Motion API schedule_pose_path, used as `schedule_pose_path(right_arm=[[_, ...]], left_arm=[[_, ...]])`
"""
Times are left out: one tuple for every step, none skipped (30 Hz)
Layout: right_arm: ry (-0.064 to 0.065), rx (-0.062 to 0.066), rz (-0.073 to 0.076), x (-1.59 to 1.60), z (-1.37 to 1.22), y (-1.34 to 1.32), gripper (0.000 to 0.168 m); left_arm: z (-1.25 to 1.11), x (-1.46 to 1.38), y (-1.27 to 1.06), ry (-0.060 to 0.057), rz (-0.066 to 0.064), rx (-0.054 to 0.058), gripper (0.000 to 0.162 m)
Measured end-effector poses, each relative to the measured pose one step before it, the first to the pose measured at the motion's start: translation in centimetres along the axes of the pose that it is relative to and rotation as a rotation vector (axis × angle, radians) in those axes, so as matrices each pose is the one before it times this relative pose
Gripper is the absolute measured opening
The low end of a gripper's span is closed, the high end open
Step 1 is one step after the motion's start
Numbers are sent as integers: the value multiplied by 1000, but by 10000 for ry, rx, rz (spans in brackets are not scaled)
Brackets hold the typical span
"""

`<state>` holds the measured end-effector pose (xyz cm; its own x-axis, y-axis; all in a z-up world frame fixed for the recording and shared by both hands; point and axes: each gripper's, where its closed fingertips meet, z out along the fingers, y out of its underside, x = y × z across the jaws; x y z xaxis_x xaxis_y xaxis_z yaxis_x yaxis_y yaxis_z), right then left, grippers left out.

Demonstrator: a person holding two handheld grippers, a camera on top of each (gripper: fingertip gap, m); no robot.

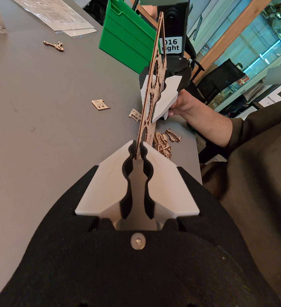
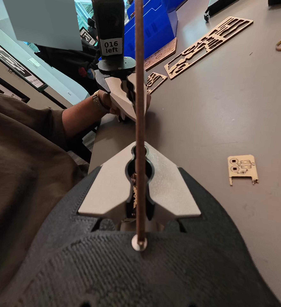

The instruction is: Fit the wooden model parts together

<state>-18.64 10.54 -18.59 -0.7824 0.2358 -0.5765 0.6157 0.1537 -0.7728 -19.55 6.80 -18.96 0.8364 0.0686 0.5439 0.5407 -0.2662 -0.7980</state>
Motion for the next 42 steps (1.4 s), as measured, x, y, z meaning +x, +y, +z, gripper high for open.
schedule_pose_path(right_arm=[[-2,4,13,8,9,4,1],[5,0,4,17,4,2,1],[9,-3,-5,0,4,1,1],[14,-11,-2,18,2,14,1],[10,-15,5,29,-5,31,2],[-3,-8,15,19,4,22,1],[-6,-4,11,1,13,13,1],[13,-10,1,19,15,19,1],[21,-19,-4,25,15,22,1],[10,-25,-5,16,14,38,2],[8,-9,0,17,-4,21,1],[1,1,9,19,-4,-4,1],[-7,5,5,0,7,-6,1],[-11,3,0,-21,21,-7,1],[-2,3,-7,-16,17,-9,1],[-1,0,-5,-14,6,-3,2],[10,-4,-3,14,7,3,2],[8,-2,-2,15,-11,4,1],[-4,-4,11,8,2,1,2],[10,0,5,25,3,2,1],[18,-2,-2,21,-4,-5,1],[9,-5,1,10,6,5,1],[4,1,6,1,1,-1,2],[14,-1,15,18,22,0,2],[48,-15,8,74,25,25,2],[72,-50,-8,103,49,80,2],[95,-71,-14,129,64,118,3],[86,-71,-1,117,56,113,3],[62,-44,-1,90,25,75,4],[59,-23,-19,85,-8,36,4],[54,-9,-16,81,-17,21,4],[19,5,13,50,-29,-4,5],[-4,11,22,18,-21,-5,5],[-1,7,14,15,14,-7,5],[6,-2,9,15,3,4,5],[0,2,5,10,6,-1,5],[-13,9,10,2,-14,2,5],[-34,32,41,-13,-17,-23,5],[-44,44,69,7,-36,-43,4],[-32,43,78,47,-38,-38,4],[-43,49,92,43,-34,-24,3],[-28,55,98,66,-52,-45,3]], left_arm=[[0,-6,-14,-7,2,4,1],[4,-28,4,-9,-17,1,1],[1,-25,-4,-11,-17,1,1],[-2,-38,-14,-15,-9,10,1],[-40,-60,-77,-38,-7,49,1],[-50,-83,-104,-42,-7,64,2],[-53,-38,-48,-9,-8,37,2],[-13,-2,8,9,-12,-6,2],[21,-8,38,-4,1,-28,1],[36,0,42,-20,24,-31,0],[40,-8,43,-34,26,-36,0],[20,-18,24,-21,11,-15,0],[-7,19,3,17,-13,2,0],[-4,-11,17,26,-45,-5,1],[15,-1,41,27,-60,-23,2],[37,-4,60,18,-47,-34,2],[21,0,30,4,-7,-28,1],[12,5,19,-21,28,-9,1],[2,-5,1,-23,33,-4,0],[7,-8,0,-34,38,-7,0],[15,-47,-5,-55,48,-17,0],[13,-39,6,-49,61,-21,0],[-1,-10,-11,-41,81,-17,0],[5,-78,9,-92,82,-25,0],[36,-124,33,-128,64,-50,0],[64,-175,69,-147,38,-85,0],[102,-234,152,-202,40,-144,0],[150,-259,187,-273,99,-185,0],[156,-244,171,-300,123,-171,1],[129,-217,59,-289,117,-110,0],[125,-131,24,-234,95,-75,0],[76,-75,5,-147,58,-46,0],[22,-1,-15,-43,22,3,0],[0,-2,3,16,-52,4,0],[-1,-8,11,34,-52,-7,0],[-4,-3,14,16,17,7,0],[-21,32,-10,-1,51,19,0],[-44,63,-28,12,92,33,0],[-65,82,-76,39,89,79,0],[-39,49,-80,62,-51,121,0],[-5,-19,-78,69,-169,107,1],[-23,-7,-58,97,-179,61,1]])
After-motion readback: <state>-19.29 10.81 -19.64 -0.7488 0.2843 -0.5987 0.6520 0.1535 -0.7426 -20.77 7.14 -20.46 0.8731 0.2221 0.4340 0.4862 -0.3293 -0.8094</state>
